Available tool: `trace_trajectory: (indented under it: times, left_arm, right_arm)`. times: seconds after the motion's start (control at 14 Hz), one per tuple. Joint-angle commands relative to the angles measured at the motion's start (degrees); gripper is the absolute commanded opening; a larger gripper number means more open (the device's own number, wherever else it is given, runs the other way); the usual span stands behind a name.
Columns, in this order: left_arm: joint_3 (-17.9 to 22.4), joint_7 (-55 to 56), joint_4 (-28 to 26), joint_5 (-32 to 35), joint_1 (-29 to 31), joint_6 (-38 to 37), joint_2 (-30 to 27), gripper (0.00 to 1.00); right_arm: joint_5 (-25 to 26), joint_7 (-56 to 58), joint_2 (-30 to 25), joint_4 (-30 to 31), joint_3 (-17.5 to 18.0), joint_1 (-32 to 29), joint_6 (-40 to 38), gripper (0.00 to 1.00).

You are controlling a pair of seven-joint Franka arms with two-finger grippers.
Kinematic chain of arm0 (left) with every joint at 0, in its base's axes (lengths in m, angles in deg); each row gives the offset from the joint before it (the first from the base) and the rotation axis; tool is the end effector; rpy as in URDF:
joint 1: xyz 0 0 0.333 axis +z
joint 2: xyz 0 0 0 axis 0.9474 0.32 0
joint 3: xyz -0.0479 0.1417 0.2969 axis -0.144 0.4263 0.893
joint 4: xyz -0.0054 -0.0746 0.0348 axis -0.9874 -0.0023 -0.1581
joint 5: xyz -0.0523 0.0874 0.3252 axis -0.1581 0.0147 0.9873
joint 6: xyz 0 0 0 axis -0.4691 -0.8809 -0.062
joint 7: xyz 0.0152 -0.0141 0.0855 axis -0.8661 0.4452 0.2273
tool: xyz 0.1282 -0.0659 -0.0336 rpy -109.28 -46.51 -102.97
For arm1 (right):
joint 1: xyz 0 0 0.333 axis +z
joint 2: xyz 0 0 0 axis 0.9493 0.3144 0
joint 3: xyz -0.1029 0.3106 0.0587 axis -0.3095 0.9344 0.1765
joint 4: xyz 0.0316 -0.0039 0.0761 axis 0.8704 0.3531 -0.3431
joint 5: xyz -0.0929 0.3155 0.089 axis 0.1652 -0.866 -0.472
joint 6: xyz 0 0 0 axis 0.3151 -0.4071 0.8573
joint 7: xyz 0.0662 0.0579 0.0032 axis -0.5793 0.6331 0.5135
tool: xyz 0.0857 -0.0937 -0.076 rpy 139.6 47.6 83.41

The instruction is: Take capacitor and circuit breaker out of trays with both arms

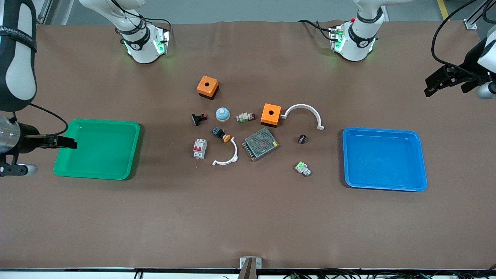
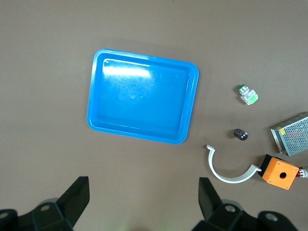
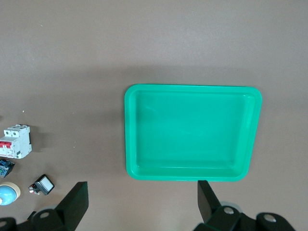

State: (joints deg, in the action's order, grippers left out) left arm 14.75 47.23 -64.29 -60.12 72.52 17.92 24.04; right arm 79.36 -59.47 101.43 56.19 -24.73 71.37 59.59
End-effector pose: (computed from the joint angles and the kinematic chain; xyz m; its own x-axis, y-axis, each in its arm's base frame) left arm 0.4784 -0.0361 0.6270 0.9969 0.0784 0.0109 0.0787 -0.9965 -0.0298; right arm 0.5972 -0.0376 0.4921 0.9844 -0.0373 -0.1717 -0.0379 -0.9993 -0.0004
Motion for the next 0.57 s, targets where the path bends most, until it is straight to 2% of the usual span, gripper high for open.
trace_trajectory:
  times: [0.0,0.21,0.5]
  left_arm:
    - [-0.41,-0.78,-0.53,0.94,-0.22,-0.02,-1.17,1.00]
    - [-1.38,-1.04,-0.62,0.94,-0.31,-0.02,-1.08,1.00]
    - [-2.35,-1.13,-0.53,0.86,-0.13,-0.02,-1.08,1.00]
  right_arm:
    - [-0.71,-1.28,-0.41,-0.56,1.60,-0.40,-0.95,1.00]
    - [-0.62,-1.11,-4.96,4.95,1.52,-0.31,0.35,1.00]
    - [-0.18,-0.67,-16.04,21.20,1.43,-0.40,10.18,1.00]
